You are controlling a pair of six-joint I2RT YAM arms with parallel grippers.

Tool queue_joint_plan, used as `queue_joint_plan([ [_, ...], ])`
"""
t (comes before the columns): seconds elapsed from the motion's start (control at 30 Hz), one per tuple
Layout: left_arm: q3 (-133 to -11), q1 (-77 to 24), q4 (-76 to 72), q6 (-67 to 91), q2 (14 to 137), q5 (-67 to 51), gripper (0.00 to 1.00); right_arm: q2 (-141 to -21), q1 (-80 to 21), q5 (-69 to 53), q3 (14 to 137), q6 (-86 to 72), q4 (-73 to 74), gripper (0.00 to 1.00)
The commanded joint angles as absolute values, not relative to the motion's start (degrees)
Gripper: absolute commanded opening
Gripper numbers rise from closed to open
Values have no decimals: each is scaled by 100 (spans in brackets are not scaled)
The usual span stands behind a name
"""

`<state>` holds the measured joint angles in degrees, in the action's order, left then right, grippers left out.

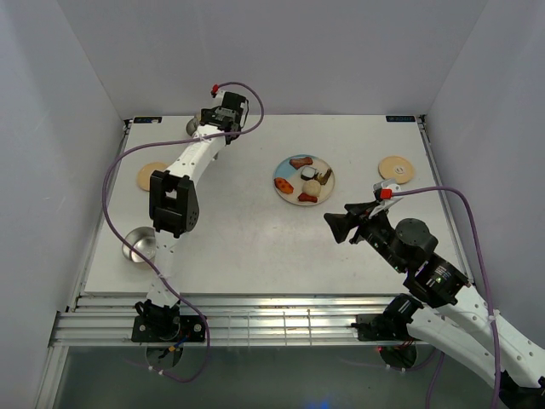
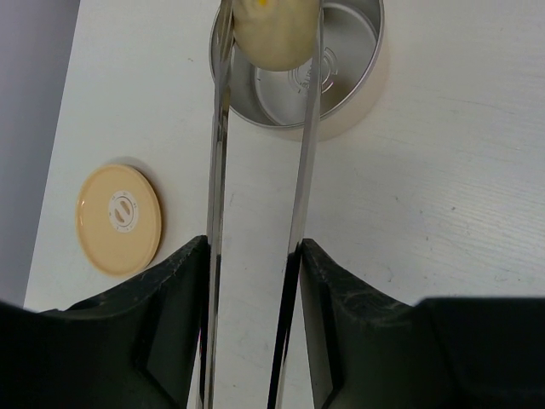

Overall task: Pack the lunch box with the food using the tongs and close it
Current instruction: Place the fake food in the packing box.

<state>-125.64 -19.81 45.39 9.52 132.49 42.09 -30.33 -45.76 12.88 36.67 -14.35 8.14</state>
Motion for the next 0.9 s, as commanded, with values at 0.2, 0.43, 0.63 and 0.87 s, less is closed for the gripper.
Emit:
queue_joint_plan([
  [0.2,-12454,-1863,4272,853,13219,4228,60,-2962,-4588,1266,3674,-1362,686,71],
  [0.43,-12358,-1863,4263,870,13070,4131,63,-2953,-4588,1266,3674,-1354,686,71],
  [0.63,-12261,-1872,4271,861,12885,4087,63,-2971,-4588,1266,3665,-1362,668,71],
  [0.87,-12129,-2039,4307,835,12384,4025,63,-2988,-4588,1266,3665,-1362,668,71],
])
